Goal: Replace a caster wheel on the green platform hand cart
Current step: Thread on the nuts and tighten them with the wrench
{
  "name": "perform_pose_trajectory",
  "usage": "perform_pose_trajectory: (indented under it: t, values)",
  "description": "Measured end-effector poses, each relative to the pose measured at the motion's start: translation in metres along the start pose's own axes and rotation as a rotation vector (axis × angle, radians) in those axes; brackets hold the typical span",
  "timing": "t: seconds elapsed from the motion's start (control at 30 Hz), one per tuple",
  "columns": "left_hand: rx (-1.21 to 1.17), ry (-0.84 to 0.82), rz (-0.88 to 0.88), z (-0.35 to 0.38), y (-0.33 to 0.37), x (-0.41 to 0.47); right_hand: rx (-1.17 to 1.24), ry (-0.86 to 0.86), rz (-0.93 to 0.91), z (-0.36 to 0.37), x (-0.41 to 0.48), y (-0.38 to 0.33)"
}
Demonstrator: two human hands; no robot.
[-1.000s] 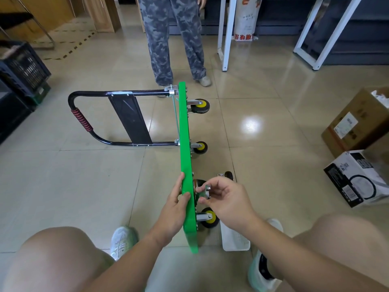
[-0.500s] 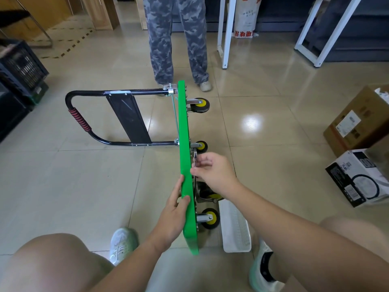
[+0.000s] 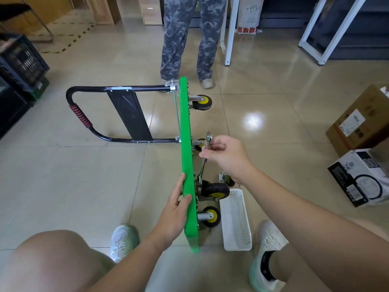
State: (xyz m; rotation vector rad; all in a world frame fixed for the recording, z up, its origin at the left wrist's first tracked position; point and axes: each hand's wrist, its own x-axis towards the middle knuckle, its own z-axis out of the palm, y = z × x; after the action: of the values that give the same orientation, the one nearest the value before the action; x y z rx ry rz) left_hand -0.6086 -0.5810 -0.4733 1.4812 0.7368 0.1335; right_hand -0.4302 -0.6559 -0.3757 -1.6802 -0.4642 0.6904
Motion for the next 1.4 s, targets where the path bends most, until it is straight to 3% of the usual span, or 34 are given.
perform_pose_trajectory:
  t: [0.23,0.53,0.83,1.13,1.4]
  values:
    - [0.020,0.047,0.007,0.002,0.004,-0.003,0.060,-0.050,-0.078,-0.003,-0.073,0.014]
    - [-0.023,0.036,0.009,0.003,0.002,-0.004,0.135,0.003,-0.131,0.014,-0.098,0.055]
    - [-0.038,0.014,0.033,0.003,0.002,-0.004,-0.108,-0.040,-0.331,0.020,-0.098,0.056]
    - [0.003,0.059,0.032,0.002,0.005,-0.005,0.052,0.005,-0.138,0.017,-0.067,0.036]
    - [-0.026,0.007,0.045,0.003,0.006,-0.009,-0.117,-0.137,-0.270,0.023,-0.089,0.048]
